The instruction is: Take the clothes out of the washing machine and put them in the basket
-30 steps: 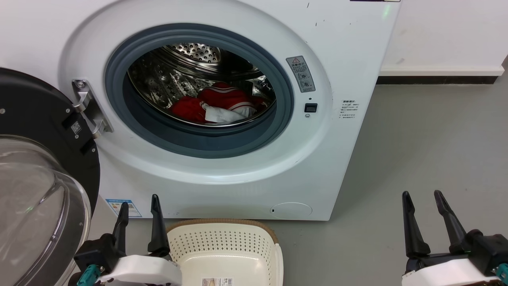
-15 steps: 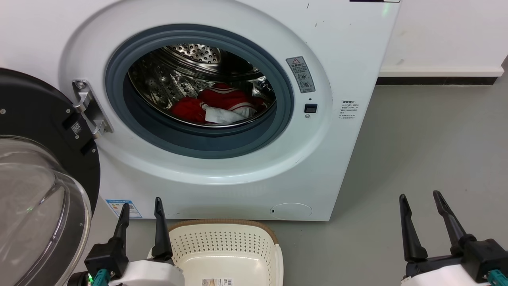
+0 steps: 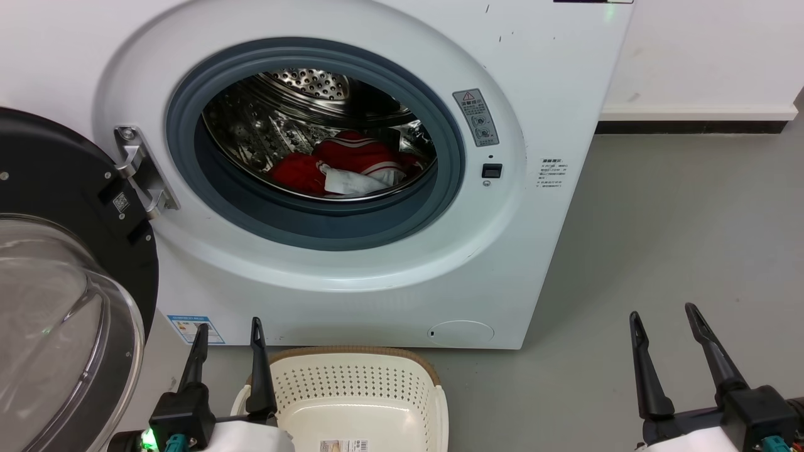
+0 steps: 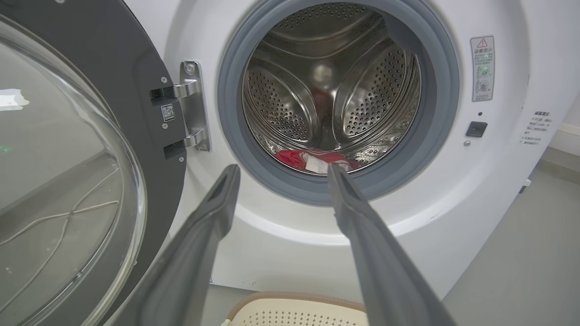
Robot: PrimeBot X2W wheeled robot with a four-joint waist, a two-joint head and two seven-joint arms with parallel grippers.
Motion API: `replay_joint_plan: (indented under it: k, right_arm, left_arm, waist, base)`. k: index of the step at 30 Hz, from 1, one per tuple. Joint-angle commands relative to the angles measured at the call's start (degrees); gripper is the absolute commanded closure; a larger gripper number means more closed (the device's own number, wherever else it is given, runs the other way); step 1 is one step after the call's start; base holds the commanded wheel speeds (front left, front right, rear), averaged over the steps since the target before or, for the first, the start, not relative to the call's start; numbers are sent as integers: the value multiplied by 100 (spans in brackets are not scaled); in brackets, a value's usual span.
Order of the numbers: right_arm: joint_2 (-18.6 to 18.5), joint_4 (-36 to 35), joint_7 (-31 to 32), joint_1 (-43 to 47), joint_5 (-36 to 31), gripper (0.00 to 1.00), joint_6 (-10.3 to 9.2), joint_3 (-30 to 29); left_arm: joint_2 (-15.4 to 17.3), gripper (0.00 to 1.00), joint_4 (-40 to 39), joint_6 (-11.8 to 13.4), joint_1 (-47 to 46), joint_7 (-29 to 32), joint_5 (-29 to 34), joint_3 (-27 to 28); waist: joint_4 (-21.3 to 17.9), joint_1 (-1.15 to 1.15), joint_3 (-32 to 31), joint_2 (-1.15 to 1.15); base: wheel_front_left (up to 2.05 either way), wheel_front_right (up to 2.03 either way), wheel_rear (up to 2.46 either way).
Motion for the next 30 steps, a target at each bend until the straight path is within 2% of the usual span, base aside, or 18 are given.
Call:
replay_joint_plan:
  k: [1, 5, 30]
  right_arm:
    - [-17, -47, -42, 76, -98, 0, -2, 0]
    - [-17, -35, -86, 114, -184, 0, -2, 8]
    - [-16, 109, -75, 79, 102, 0, -2, 4]
  left_arm:
    - [10, 0, -10, 26, 44, -55, 80, -5]
    - [10, 0, 7, 31, 74, -95, 225, -17]
    - [10, 0, 229, -62, 30, -83, 10, 41]
  waist:
    - [1, 0, -2, 0]
    - [1, 0, -13, 0]
    - [-18, 0, 9, 0]
  base:
    - [0, 0, 0]
    - [0, 0, 0]
    - [0, 0, 0]
